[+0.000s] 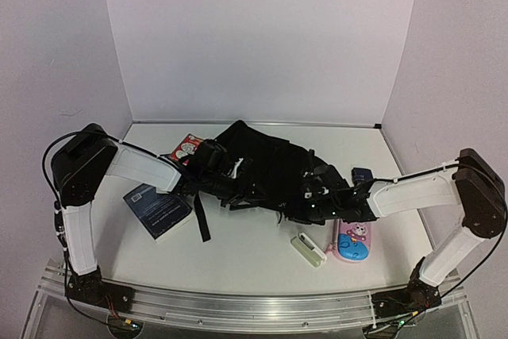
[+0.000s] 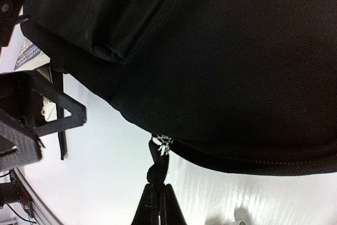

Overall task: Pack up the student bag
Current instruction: Unzip the student bag at the center of the board.

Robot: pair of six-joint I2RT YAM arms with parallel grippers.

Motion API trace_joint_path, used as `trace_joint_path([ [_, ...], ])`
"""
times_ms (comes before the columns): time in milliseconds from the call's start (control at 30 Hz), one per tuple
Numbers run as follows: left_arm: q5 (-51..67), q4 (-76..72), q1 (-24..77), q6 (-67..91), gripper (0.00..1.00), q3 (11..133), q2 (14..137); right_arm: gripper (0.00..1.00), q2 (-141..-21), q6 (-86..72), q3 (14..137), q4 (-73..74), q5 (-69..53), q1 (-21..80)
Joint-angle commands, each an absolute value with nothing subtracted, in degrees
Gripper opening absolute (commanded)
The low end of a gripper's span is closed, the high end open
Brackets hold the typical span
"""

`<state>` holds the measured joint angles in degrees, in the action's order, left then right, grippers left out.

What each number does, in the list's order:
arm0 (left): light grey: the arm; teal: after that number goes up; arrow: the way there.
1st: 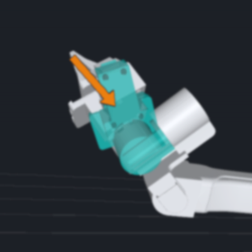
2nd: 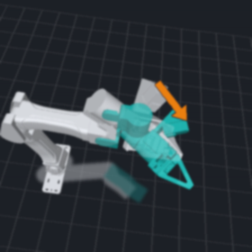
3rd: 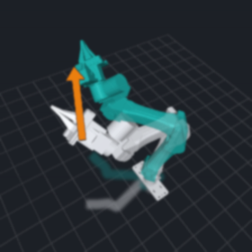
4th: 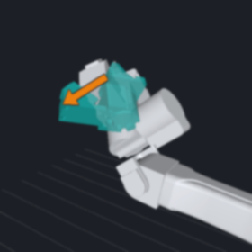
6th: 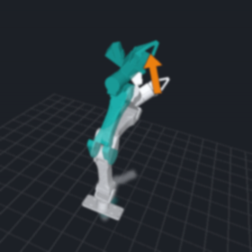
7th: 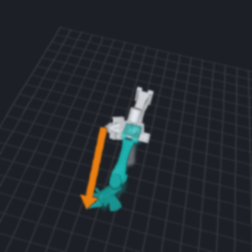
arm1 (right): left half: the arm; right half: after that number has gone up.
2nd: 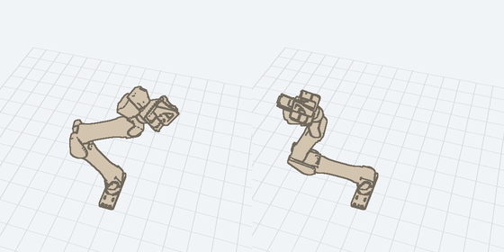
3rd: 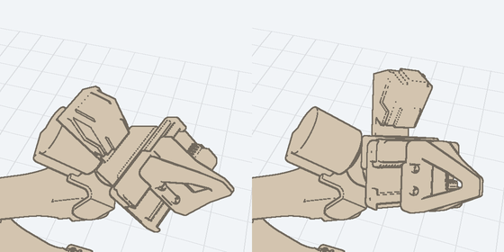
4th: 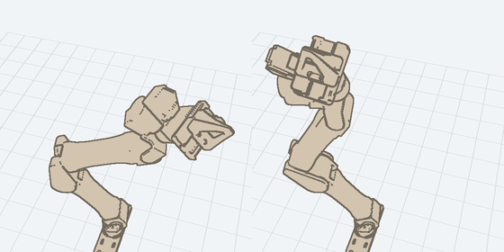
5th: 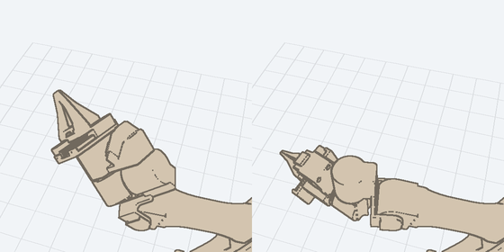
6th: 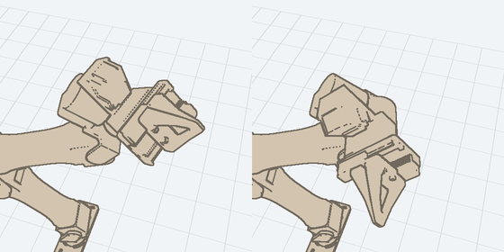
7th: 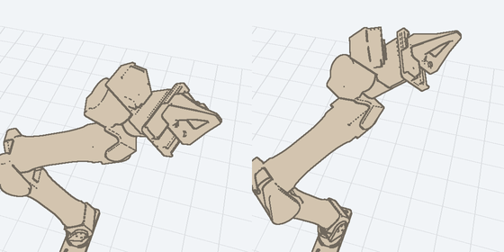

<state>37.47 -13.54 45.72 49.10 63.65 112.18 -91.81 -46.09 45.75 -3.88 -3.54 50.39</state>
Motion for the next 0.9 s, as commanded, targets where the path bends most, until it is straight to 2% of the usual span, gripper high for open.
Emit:
trace_joint_path([
  [0, 34.93, -9.09, 45.88, 50.07, 0.64, 69.05, 115.98, 0.00, -89.05, -46.84, 44.73, -5.42, -0.10, 50.28],
  [267, 15.32, 5.65, 45.88, 42.11, 0.52, 72.85, 116.36, 0.00, -85.02, -49.42, 43.79, -0.09, 8.43, 50.28],
  [433, 12.23, 6.52, 45.89, 39.97, 0.29, 74.73, 116.89, 0.00, -85.83, -50.33, 46.27, 7.31, 14.00, 50.29],
  [700, 11.26, 7.73, 45.06, 36.13, 0.01, 75.18, 116.47, 0.00, -85.34, -51.50, 49.20, 13.96, 18.44, 49.80],
  [867, 12.88, 6.30, 43.59, 32.89, 0.00, 72.94, 113.92, 0.00, -85.25, -49.05, 49.77, 14.76, 15.38, 44.85],
])
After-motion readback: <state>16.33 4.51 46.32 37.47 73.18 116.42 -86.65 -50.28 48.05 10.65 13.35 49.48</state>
